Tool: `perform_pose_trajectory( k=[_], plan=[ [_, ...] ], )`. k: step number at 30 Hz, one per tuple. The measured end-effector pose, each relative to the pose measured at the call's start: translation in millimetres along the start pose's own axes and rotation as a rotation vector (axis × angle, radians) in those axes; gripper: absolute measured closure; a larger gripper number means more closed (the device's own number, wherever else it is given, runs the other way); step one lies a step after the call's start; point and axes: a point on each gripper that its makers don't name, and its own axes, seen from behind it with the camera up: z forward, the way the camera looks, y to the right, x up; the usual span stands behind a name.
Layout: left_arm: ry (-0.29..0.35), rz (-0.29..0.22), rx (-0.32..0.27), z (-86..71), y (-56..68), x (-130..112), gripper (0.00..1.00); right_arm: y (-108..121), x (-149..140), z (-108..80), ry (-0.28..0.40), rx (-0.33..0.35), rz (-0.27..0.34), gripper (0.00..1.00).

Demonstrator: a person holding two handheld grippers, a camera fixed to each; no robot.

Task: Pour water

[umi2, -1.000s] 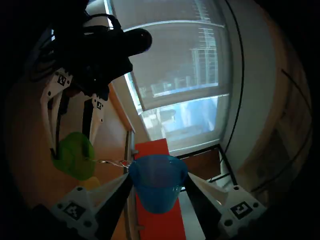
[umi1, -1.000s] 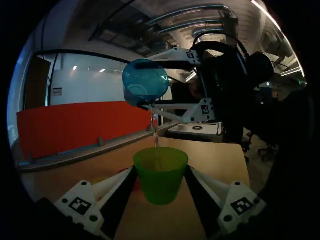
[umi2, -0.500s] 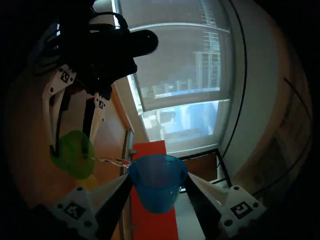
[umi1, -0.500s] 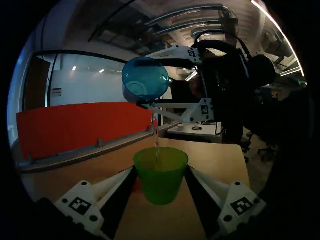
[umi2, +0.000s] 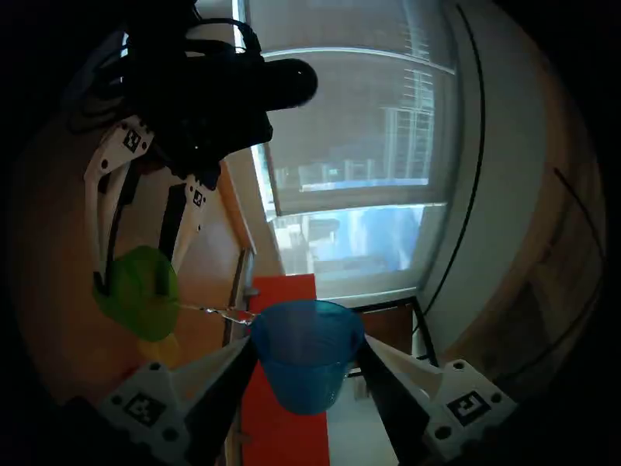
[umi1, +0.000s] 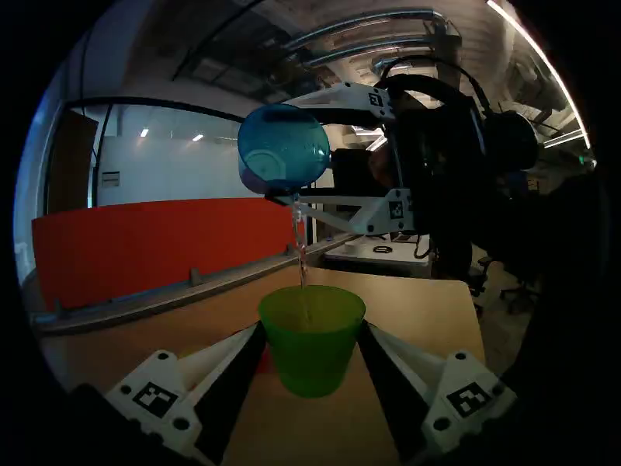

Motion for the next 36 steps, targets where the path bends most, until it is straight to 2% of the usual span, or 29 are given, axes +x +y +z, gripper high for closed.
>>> perform_pose_trajectory(
  k=[14,36],
  plan=[
    [0.004,-0.002,0.000,0.2,1.2,1.8,0.17,3.8,4.1,4.2,-0.002,-0.007,-0.093,0.11],
    [0.017,-0.013,0.005,0.9,-3.6,3.0,0.17,8.8,15.8,3.0,0.001,-0.009,-0.229,0.11]
  ],
)
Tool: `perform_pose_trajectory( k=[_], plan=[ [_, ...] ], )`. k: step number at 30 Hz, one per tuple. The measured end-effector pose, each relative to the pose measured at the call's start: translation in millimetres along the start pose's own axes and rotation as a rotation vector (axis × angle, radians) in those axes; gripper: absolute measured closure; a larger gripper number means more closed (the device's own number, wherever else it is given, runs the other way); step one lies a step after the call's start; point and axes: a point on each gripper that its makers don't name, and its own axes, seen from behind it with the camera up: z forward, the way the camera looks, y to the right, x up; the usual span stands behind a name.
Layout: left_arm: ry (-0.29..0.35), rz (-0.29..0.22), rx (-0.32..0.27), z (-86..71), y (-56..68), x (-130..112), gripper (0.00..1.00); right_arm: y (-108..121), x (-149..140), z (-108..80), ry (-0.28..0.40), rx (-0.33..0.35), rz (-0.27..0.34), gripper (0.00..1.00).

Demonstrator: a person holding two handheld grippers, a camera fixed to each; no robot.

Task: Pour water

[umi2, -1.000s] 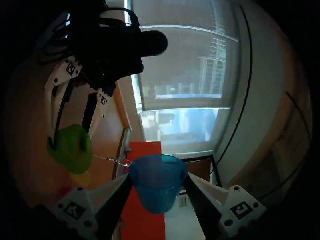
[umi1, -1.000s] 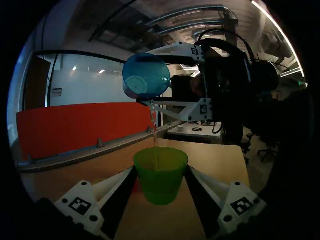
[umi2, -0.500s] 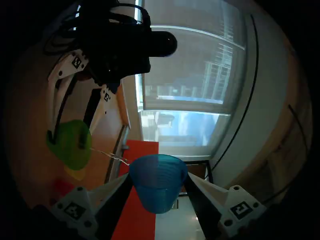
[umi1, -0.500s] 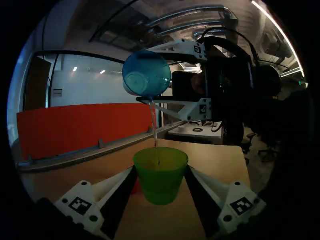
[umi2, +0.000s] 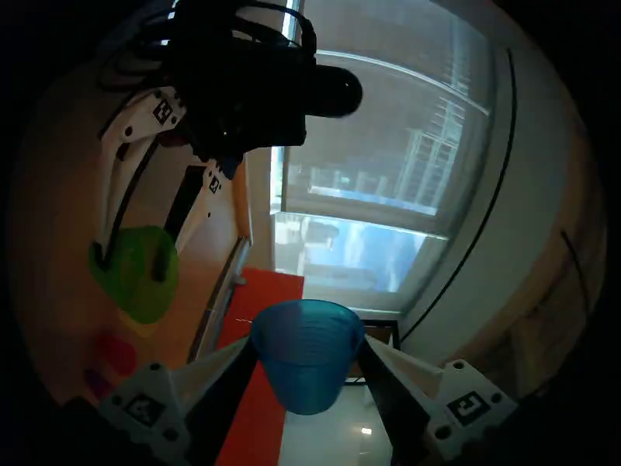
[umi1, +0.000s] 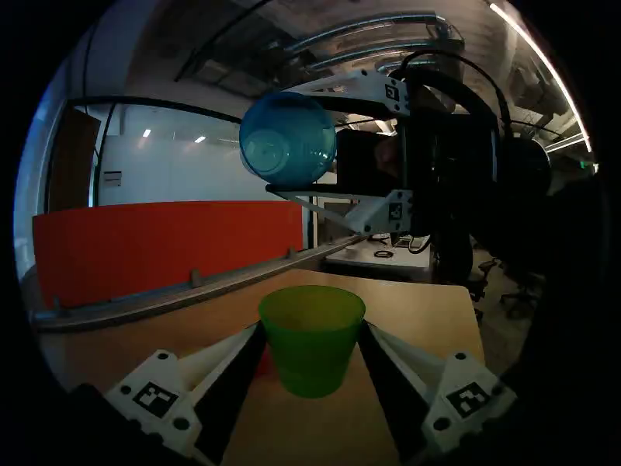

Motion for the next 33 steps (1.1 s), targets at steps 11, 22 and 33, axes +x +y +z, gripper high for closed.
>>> perform_pose_trajectory(
  k=[11,22,33],
  plan=[
    [0.004,-0.002,0.004,-3.1,-0.1,1.5,0.17,-0.7,2.4,0.3,0.000,-0.003,0.024,0.11],
    [-0.001,0.000,0.004,-6.1,2.3,3.1,0.17,-15.0,-2.4,-9.0,-0.001,-0.001,0.421,0.11],
    [-0.001,0.005,0.012,-8.4,-0.6,7.7,0.17,-28.2,-8.9,-20.5,0.004,0.002,0.915,0.11]
  ],
)
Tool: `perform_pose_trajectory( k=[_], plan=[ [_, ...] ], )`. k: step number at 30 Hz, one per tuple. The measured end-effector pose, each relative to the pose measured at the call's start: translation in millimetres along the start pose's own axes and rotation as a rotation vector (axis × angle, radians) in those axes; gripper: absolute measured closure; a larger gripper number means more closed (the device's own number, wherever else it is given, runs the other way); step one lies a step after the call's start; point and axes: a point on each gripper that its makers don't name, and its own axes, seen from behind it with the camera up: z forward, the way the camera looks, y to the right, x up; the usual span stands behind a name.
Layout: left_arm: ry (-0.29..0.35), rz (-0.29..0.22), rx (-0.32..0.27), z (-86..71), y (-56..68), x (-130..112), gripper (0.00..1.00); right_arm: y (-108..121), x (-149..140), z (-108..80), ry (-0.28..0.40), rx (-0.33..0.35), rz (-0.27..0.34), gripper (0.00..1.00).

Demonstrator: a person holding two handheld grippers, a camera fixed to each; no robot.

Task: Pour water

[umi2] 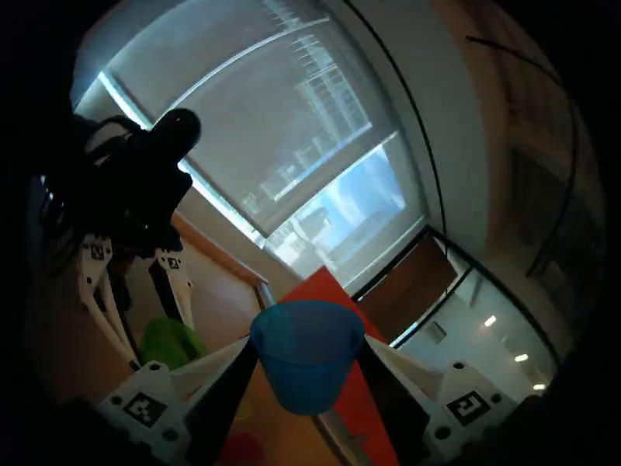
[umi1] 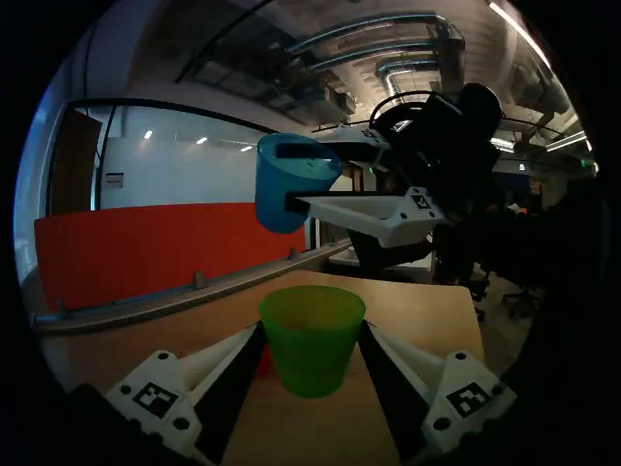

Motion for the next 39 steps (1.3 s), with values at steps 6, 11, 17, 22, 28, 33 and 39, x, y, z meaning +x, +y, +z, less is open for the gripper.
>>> perform_pose_trajectory(
  k=[6,11,17,22,28,33,39],
  plan=[
    [-0.001,0.001,0.005,-1.5,-1.5,2.1,0.17,0.1,-6.6,-2.2,-0.007,0.015,0.271,0.11],
    [-0.003,0.003,0.015,-2.5,-5.6,2.2,0.17,0.0,-10.0,-2.1,0.001,0.046,0.500,0.11],
    [-0.008,0.002,0.026,-3.4,-11.3,0.0,0.17,2.2,-14.5,-3.7,0.010,0.068,0.661,0.11],
    [-0.019,0.000,0.036,-3.3,-18.2,-3.1,0.17,-3.7,-25.1,-5.9,-0.011,0.084,0.698,0.11],
    [-0.039,-0.004,0.052,-4.5,-27.8,-10.8,0.17,-12.2,-45.7,-9.5,-0.050,0.093,0.723,0.11],
    [-0.069,-0.008,0.068,-6.7,-36.1,-22.3,0.17,-18.7,-71.1,-14.0,-0.093,0.091,0.745,0.11],
    [-0.114,-0.013,0.083,-7.6,-45.7,-41.8,0.17,-30.8,-110.1,-20.2,-0.161,0.082,0.735,0.11]
  ],
)
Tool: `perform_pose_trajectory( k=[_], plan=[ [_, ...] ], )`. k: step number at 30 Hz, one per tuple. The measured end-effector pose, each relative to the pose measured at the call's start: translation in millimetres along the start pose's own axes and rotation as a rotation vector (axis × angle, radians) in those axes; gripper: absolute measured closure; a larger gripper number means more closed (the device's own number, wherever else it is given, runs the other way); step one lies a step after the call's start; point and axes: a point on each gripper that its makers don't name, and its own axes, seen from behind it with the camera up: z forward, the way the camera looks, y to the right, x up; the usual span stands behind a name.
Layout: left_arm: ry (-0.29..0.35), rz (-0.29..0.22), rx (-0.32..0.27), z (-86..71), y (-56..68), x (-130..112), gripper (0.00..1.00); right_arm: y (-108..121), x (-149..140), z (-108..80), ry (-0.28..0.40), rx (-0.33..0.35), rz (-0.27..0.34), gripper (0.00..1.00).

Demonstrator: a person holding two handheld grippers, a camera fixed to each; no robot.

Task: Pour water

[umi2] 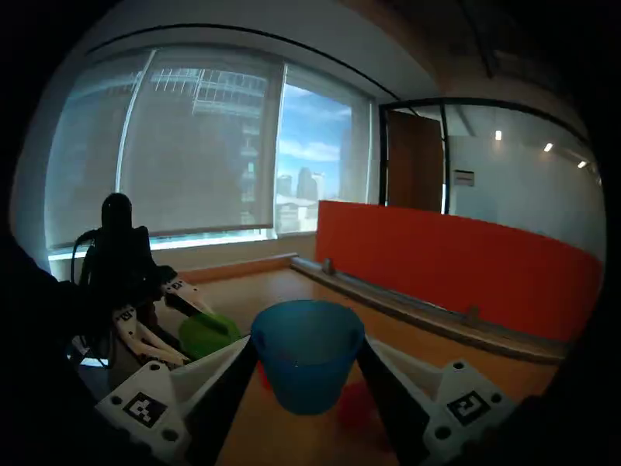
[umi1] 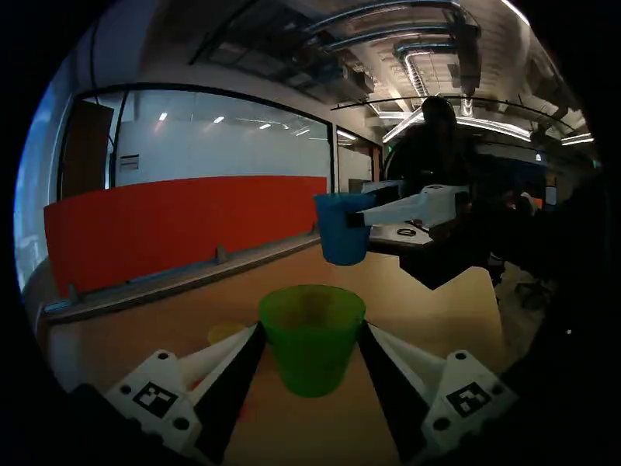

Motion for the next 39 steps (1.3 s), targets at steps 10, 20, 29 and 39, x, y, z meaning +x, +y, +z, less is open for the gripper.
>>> perform_pose_trajectory(
  k=[10,20,29,39],
  plan=[
    [-0.092,0.012,-0.008,8.1,-3.1,-35.5,0.16,8.8,-60.9,5.1,-0.108,0.011,0.034,0.11],
    [-0.179,0.015,-0.027,19.3,-5.6,-64.8,0.16,11.1,-102.8,8.5,-0.201,0.036,0.055,0.11],
    [-0.246,0.024,-0.040,29.7,-4.7,-90.9,0.17,9.4,-129.6,12.6,-0.252,0.052,0.056,0.11],
    [-0.310,0.002,-0.049,35.8,-8.2,-116.6,0.16,11.5,-157.1,14.8,-0.306,0.058,0.056,0.11]
  ],
)
